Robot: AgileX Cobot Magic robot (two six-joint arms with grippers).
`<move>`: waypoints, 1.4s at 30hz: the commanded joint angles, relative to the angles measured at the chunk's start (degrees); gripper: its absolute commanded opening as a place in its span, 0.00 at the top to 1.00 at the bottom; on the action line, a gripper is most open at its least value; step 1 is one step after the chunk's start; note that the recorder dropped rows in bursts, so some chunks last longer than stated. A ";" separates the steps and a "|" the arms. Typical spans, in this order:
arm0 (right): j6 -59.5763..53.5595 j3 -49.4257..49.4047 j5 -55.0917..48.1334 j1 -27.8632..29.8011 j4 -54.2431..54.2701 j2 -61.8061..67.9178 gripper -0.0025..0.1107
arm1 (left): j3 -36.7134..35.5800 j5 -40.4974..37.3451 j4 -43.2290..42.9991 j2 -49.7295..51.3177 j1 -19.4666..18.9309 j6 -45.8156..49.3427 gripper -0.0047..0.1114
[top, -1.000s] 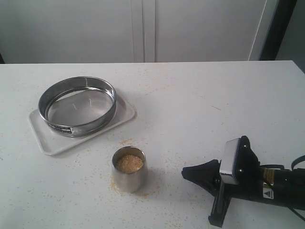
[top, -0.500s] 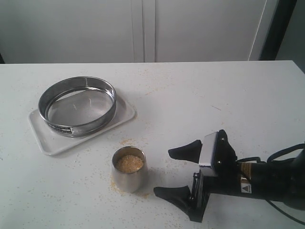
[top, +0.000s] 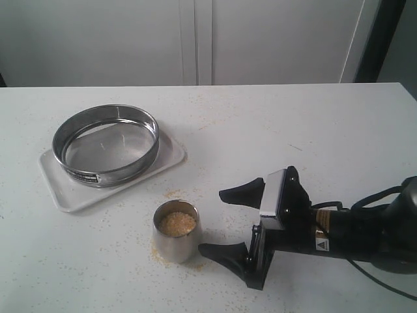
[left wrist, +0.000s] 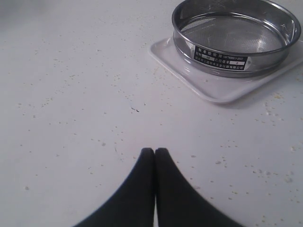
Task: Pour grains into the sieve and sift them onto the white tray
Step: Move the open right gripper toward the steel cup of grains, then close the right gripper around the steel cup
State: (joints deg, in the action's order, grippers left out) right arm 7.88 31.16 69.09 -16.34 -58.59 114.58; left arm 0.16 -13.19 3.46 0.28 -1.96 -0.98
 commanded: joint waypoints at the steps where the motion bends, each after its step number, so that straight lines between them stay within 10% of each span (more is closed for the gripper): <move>1: 0.20 1.02 0.57 -1.85 0.06 0.27 0.15 | -0.16 -0.13 0.38 -0.28 -0.19 -0.24 0.96; 42: -0.12 9.00 -3.54 -9.22 2.71 6.26 0.15 | -0.16 -0.13 0.38 -0.28 -0.19 -0.24 0.96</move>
State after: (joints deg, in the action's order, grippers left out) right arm 7.88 39.63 65.82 -24.96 -55.80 120.46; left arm 0.16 -13.19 3.46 0.28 -1.96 -0.98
